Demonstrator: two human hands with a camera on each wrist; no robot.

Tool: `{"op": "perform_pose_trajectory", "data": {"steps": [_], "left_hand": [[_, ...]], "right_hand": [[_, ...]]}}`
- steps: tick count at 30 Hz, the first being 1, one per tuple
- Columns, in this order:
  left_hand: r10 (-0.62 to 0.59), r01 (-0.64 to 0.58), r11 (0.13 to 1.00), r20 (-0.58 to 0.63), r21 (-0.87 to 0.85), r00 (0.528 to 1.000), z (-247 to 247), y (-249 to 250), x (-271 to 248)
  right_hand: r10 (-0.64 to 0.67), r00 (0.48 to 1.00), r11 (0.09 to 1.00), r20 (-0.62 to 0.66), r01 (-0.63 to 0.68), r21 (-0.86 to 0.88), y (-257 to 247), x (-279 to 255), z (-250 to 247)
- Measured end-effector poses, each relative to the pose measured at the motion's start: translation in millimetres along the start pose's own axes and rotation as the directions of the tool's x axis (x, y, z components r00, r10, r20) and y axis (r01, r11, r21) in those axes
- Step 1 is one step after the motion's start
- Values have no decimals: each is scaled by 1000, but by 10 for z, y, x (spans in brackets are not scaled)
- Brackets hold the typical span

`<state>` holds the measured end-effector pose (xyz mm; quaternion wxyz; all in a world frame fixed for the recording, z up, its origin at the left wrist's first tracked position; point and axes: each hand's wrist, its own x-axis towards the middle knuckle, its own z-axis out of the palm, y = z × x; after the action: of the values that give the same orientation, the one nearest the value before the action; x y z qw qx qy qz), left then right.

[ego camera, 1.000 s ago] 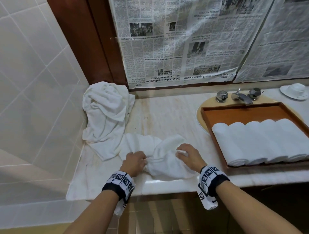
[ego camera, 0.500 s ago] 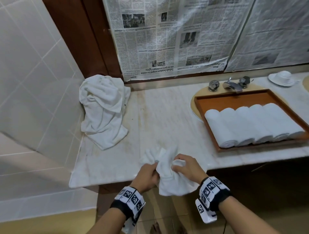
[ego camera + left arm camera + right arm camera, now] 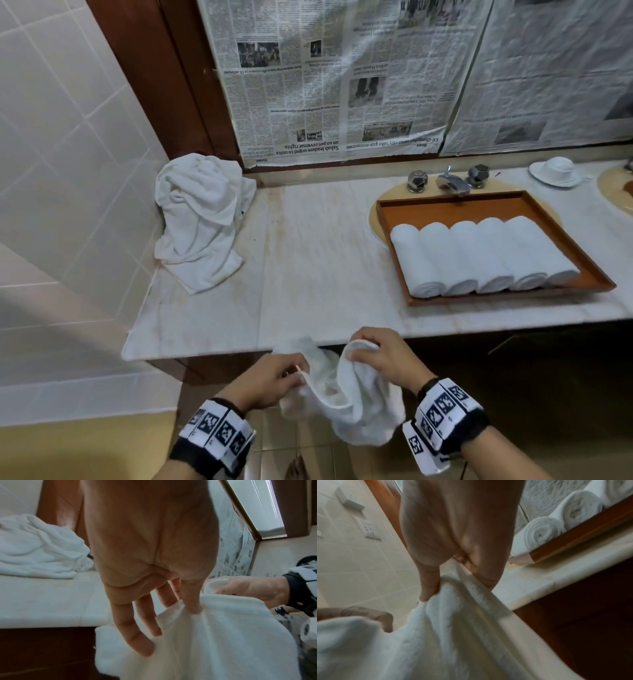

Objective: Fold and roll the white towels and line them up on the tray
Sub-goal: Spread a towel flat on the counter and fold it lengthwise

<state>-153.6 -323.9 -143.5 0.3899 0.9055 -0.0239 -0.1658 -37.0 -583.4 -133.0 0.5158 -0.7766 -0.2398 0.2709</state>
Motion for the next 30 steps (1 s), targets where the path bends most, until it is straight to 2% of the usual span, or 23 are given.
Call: {"op": "perform_pose_trajectory", "data": {"steps": [4, 10, 16, 24, 30], "left_hand": [[-9, 5, 1000, -126, -31, 992, -230, 154, -38], [-51, 55, 998, -239, 11, 970, -544, 205, -19], [-60, 71, 997, -334, 22, 941, -749, 172, -7], [-104, 127, 991, -398, 32, 912, -1016, 74, -75], [-106, 152, 985, -412, 79, 905, -1242, 71, -59]], "right_hand": [[-108, 994, 994, -34, 107, -24, -184, 81, -196], [-149, 986, 984, -77, 140, -112, -252, 197, -285], [-146, 981, 977, -124, 124, -171, -193, 296, -369], [-91, 974, 976, -209, 45, -214, -264, 296, -647], [-110, 966, 958, -234, 40, -285, -376, 309, -761]]}}
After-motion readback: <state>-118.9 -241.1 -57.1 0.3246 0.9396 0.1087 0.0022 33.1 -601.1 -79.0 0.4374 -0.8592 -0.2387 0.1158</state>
